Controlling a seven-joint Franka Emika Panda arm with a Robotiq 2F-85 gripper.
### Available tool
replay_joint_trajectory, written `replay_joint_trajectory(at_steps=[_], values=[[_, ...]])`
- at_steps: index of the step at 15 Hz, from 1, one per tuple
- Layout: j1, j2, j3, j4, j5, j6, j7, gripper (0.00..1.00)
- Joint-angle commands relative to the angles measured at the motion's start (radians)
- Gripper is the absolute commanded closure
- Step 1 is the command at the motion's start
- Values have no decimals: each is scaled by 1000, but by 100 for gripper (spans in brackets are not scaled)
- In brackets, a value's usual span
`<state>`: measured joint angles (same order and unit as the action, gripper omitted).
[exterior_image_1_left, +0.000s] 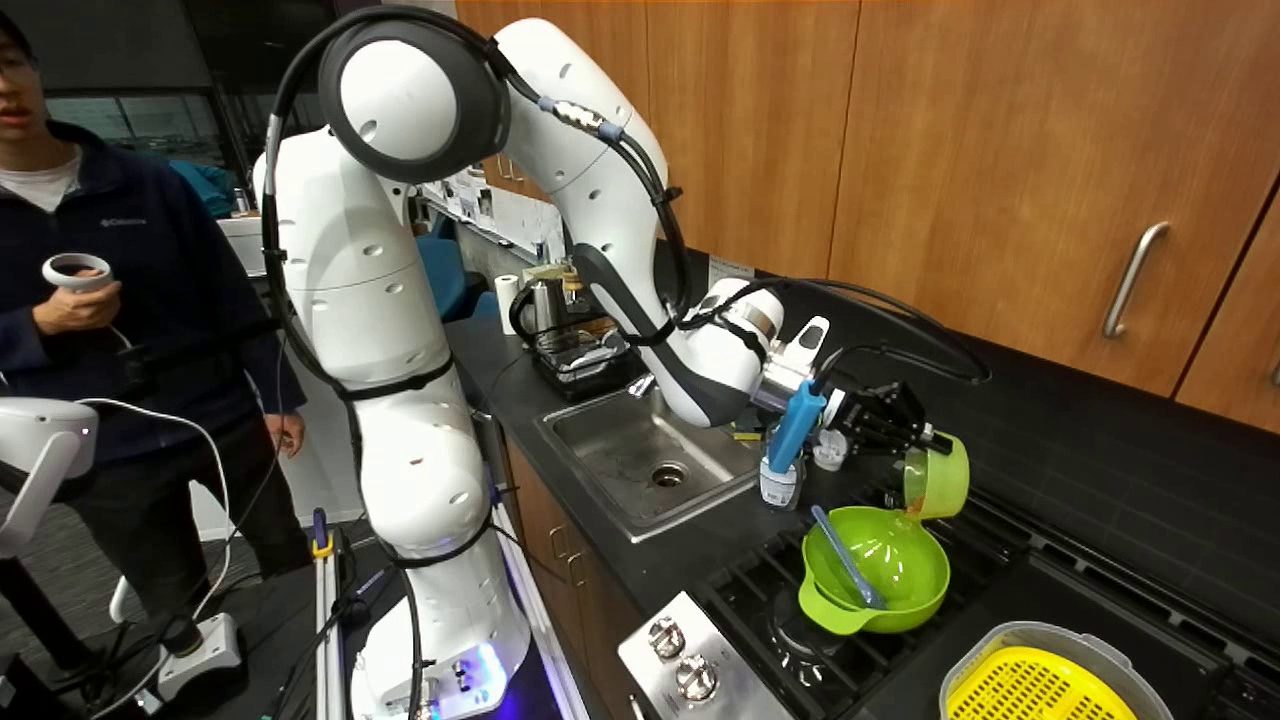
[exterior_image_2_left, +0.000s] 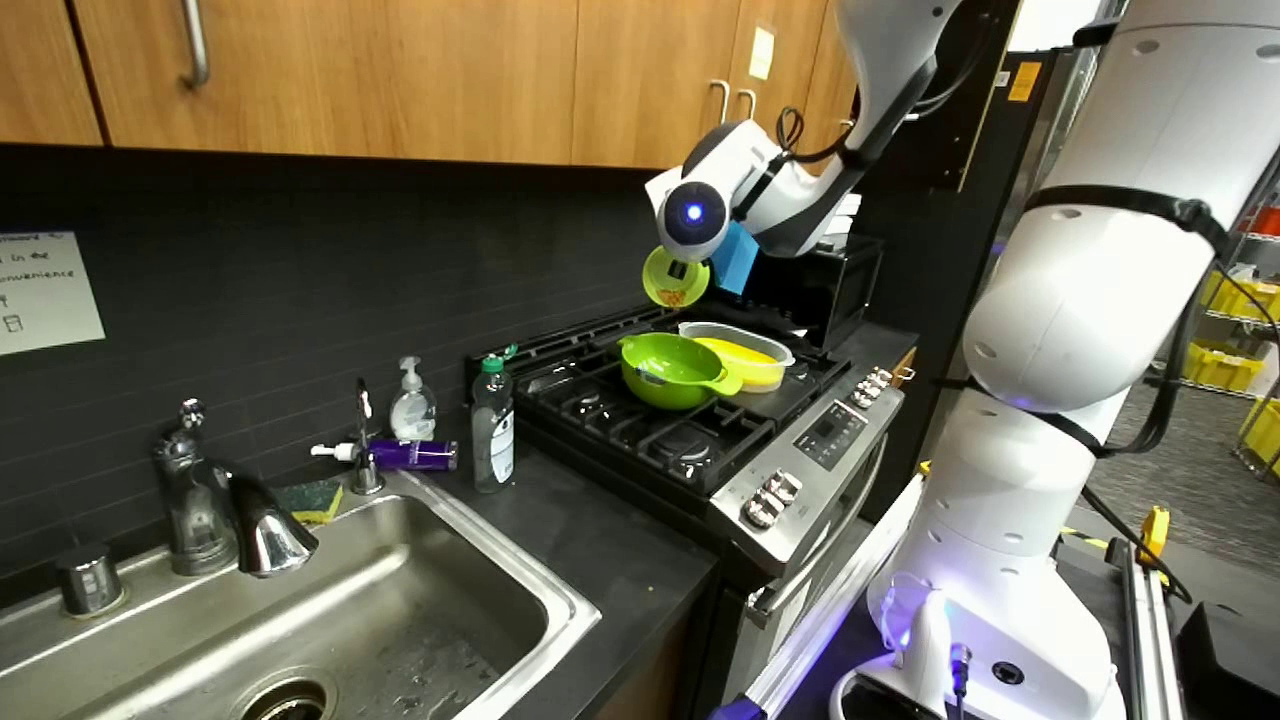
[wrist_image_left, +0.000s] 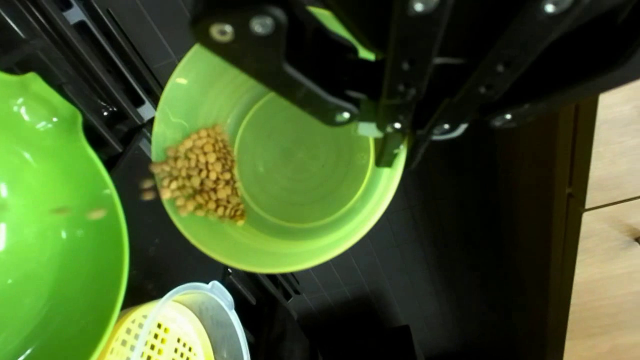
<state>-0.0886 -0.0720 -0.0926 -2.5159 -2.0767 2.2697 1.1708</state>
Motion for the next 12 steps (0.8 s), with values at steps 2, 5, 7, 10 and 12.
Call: replay_joint_trajectory(at_steps=[2, 5, 7, 10, 12], values=[[6, -22, -5, -13, -77, -22, 45, 99], [6, -22, -7, -14, -109, -18, 65, 99], [5, -22, -8, -14, -123, -18, 74, 99], [3, -24, -12, -15, -163, -17, 110, 99], [2, -24, -14, -17, -182, -22, 129, 99]])
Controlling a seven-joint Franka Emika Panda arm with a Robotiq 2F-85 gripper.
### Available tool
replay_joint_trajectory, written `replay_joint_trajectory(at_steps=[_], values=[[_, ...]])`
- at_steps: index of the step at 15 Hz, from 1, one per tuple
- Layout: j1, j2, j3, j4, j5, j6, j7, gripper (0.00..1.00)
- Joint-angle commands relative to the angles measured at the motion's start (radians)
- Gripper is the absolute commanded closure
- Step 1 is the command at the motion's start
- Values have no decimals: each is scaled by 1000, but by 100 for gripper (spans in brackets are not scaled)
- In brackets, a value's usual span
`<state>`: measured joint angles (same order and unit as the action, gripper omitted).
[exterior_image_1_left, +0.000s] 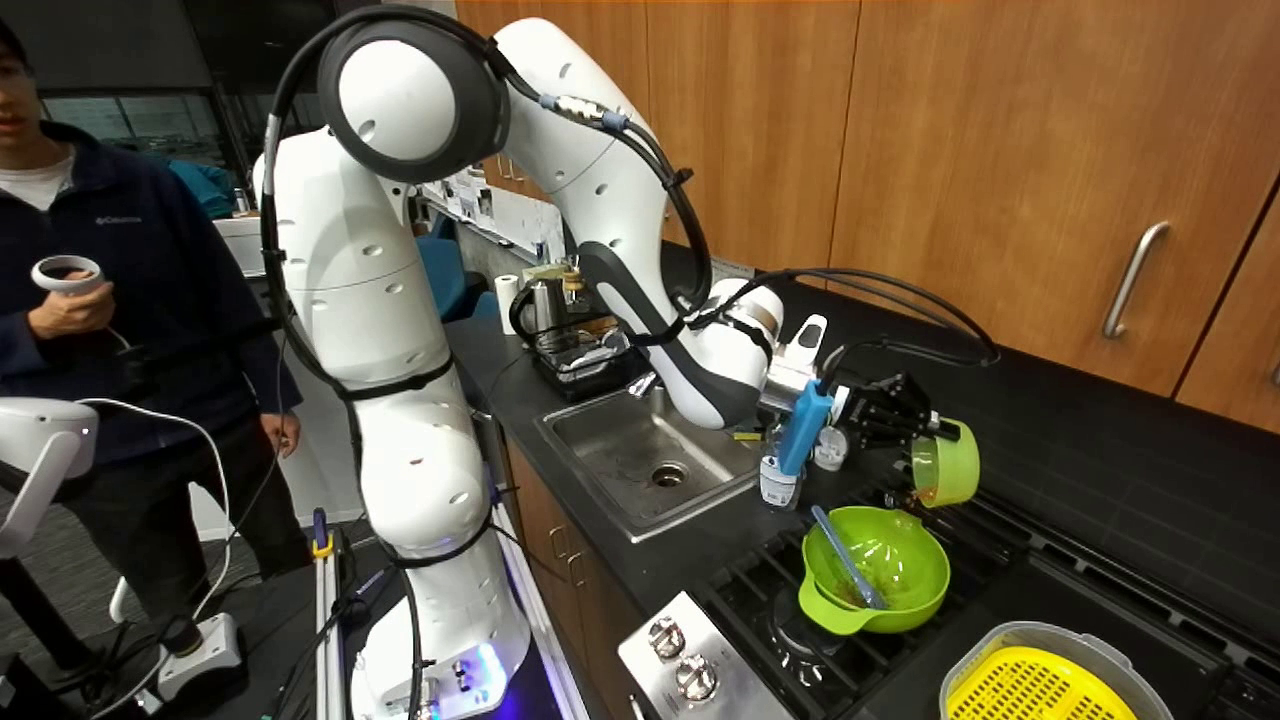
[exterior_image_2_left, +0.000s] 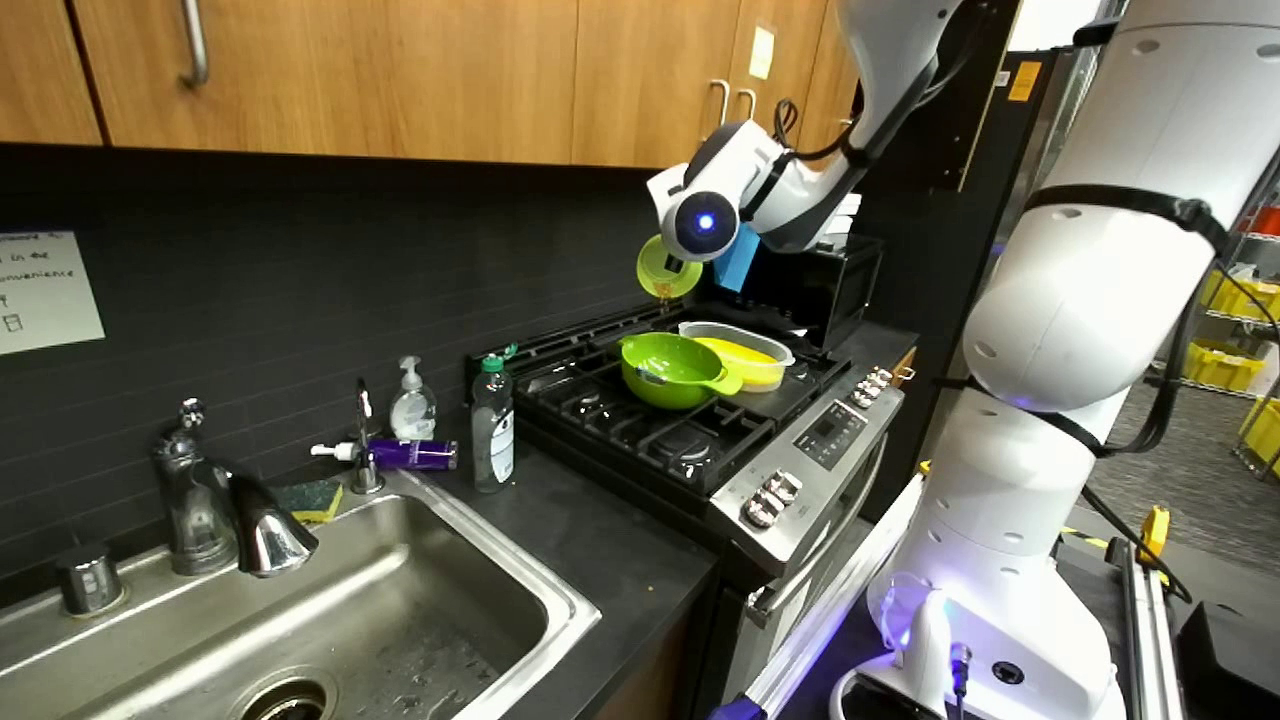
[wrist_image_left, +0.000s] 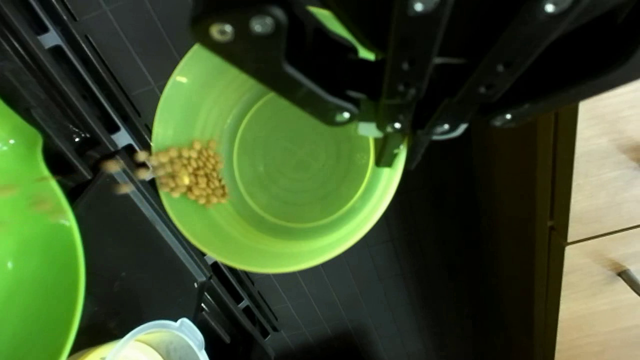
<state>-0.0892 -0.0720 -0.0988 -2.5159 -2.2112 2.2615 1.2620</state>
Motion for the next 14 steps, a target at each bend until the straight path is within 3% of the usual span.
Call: replay_joint_trajectory(at_steps=[1, 14], values=[[3, -24, -9, -17, -55, -15, 45, 99], [-3, -35, -23, -24, -121, -32, 129, 99]])
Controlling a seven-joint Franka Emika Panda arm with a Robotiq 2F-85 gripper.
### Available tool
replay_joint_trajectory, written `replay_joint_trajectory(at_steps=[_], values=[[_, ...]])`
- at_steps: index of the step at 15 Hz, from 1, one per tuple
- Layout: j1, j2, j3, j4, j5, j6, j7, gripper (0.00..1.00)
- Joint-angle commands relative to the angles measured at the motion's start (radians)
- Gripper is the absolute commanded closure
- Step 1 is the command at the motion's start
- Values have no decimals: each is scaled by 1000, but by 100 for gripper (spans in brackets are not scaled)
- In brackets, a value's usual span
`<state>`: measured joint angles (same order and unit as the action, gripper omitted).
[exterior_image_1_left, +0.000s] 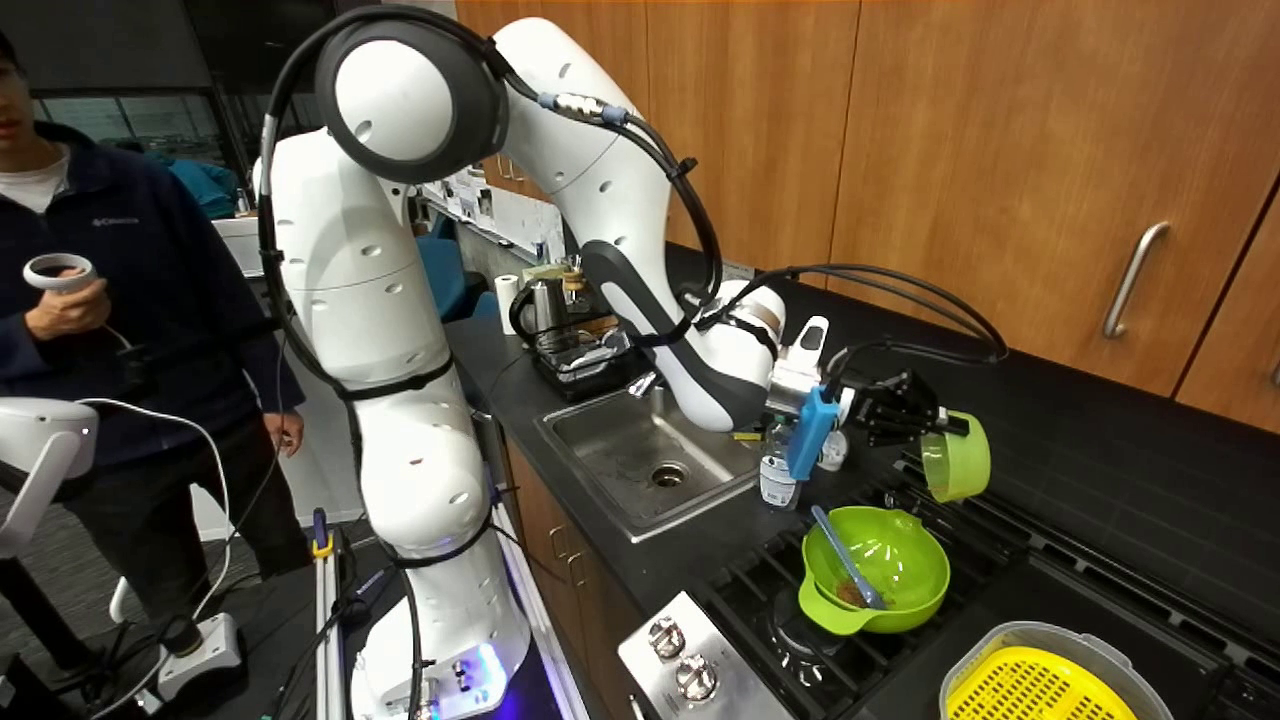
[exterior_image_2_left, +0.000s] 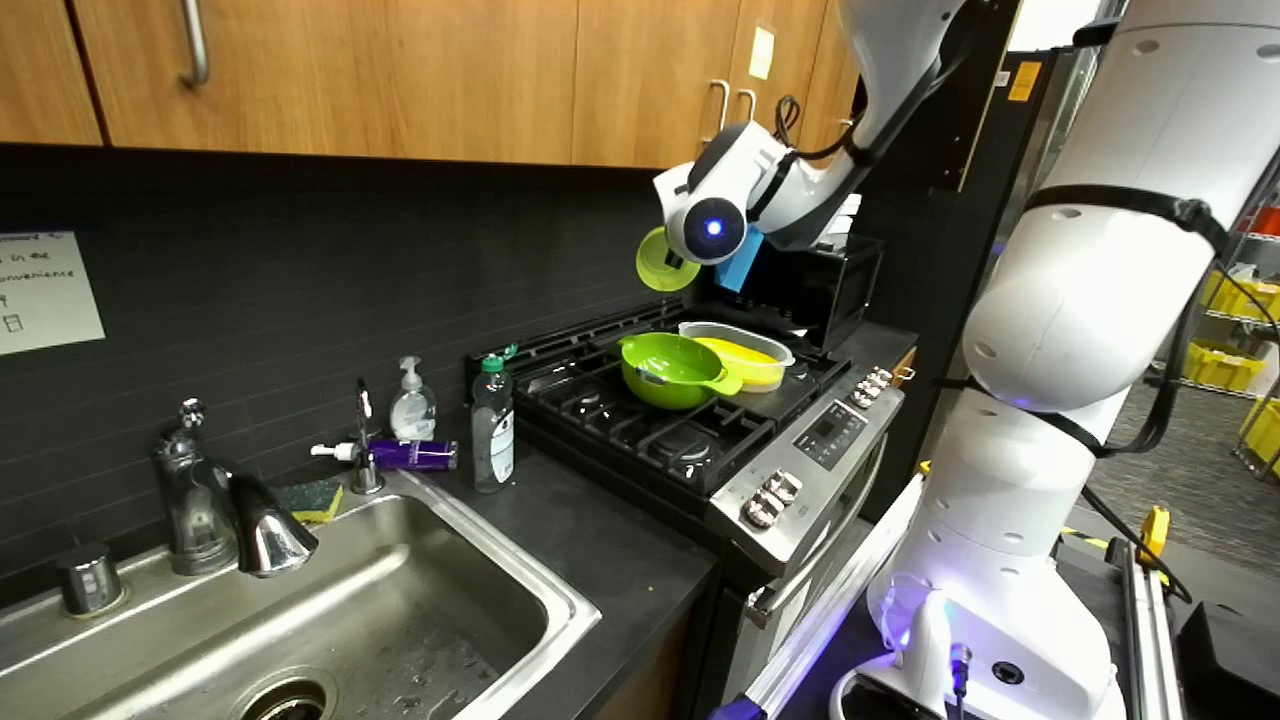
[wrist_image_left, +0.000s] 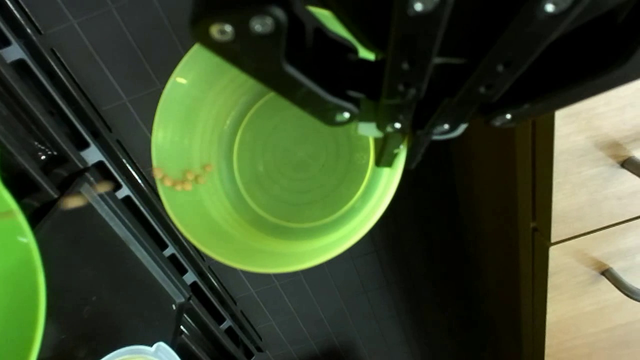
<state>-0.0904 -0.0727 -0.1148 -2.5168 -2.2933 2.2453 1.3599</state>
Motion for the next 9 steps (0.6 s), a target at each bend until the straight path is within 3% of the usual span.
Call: replay_joint_trajectory(at_steps=[1, 9], values=[[-2, -35, -8, -23, -42, -19, 35, 99], [-2, -46, -10, -32, -87, -57, 68, 99]])
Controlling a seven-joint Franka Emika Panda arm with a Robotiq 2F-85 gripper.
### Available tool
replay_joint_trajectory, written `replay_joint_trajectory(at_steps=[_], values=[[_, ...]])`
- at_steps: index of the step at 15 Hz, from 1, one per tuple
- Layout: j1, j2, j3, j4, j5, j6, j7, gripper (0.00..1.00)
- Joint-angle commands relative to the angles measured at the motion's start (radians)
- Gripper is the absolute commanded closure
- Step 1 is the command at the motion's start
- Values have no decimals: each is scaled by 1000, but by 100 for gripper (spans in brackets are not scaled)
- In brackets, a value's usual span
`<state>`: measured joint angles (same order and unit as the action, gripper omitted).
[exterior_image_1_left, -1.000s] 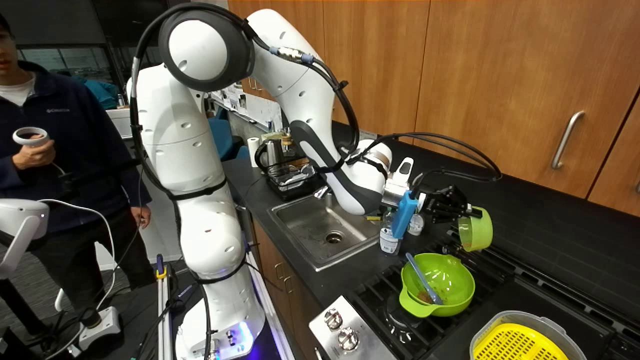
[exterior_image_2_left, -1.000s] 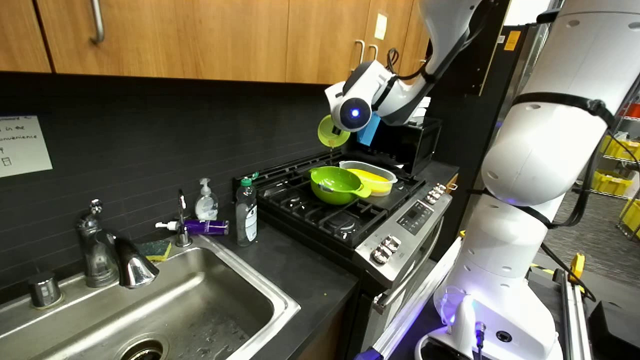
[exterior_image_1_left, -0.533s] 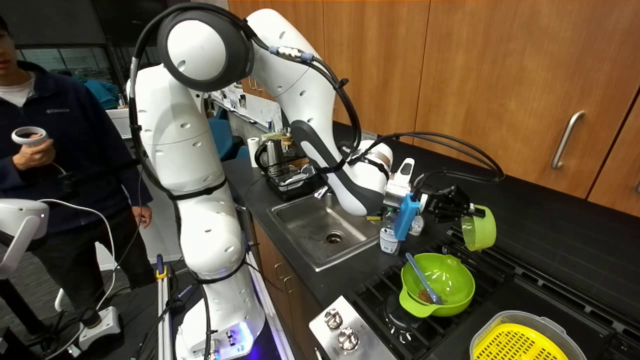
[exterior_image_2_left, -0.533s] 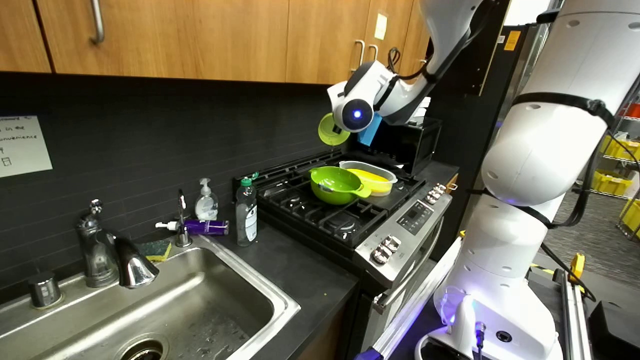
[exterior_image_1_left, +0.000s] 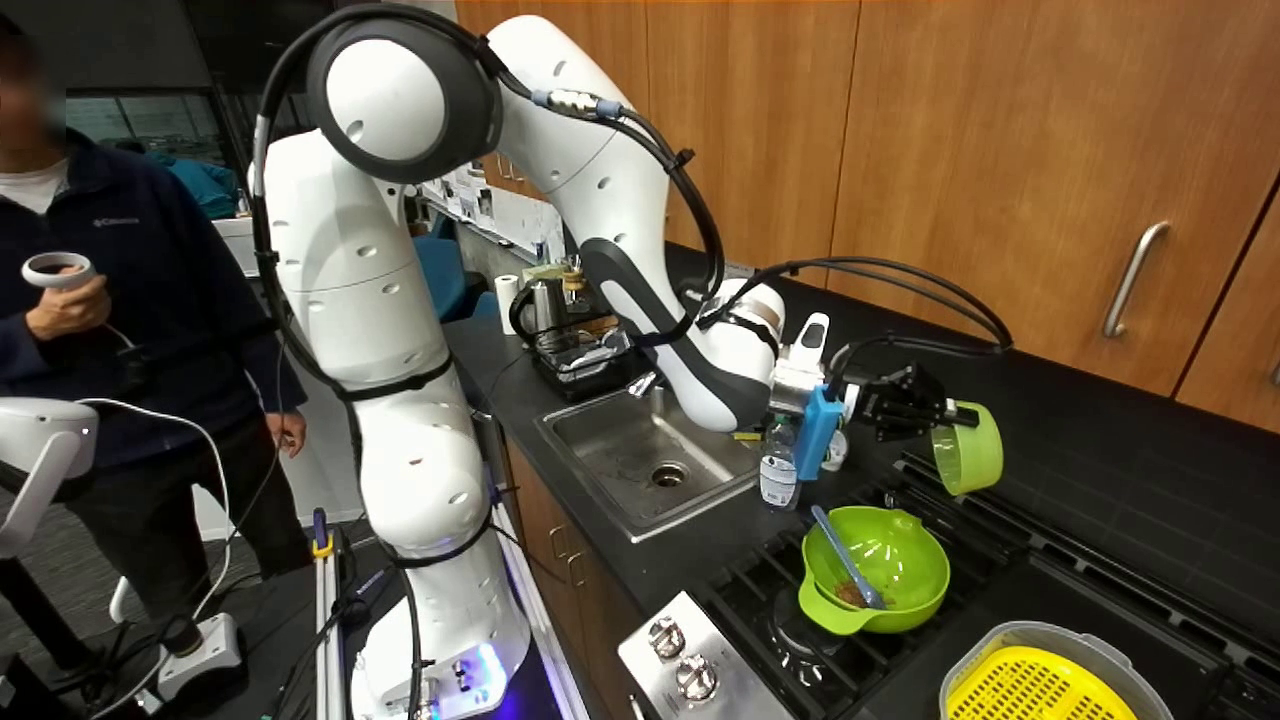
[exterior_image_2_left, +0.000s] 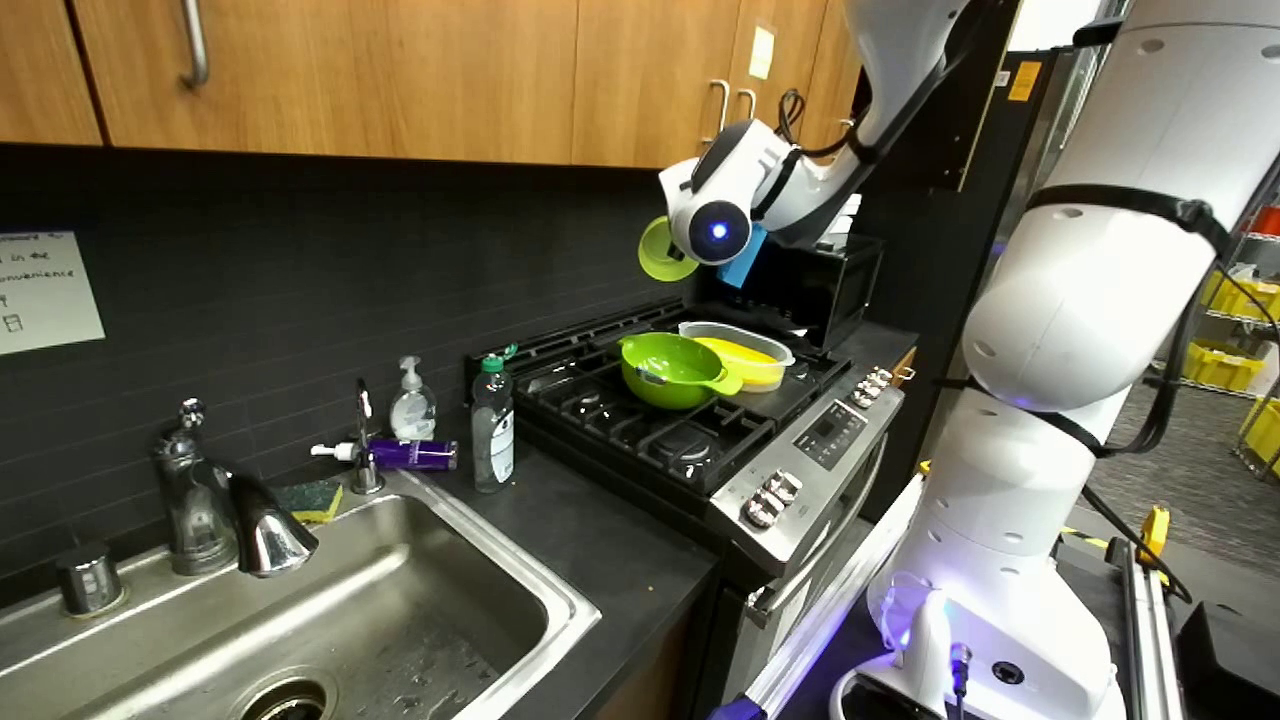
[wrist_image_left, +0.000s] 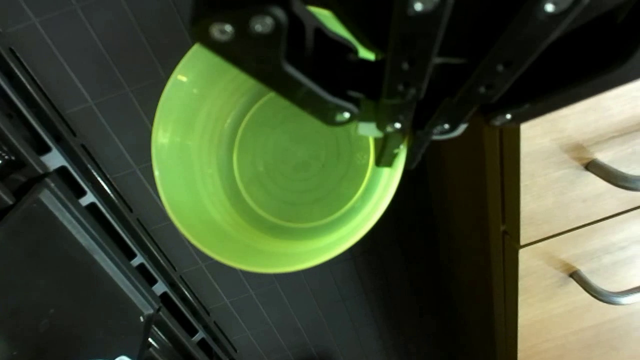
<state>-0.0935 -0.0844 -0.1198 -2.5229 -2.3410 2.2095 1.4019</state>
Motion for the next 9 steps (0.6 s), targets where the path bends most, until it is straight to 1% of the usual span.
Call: replay_joint_trajectory(at_steps=[1, 6, 9], values=[[1, -36, -5, -29, -42, -26, 28, 99], [3, -36, -4, -28, -31, -34, 19, 99], [-5, -38, -13, -20, -26, -1, 8, 99]])
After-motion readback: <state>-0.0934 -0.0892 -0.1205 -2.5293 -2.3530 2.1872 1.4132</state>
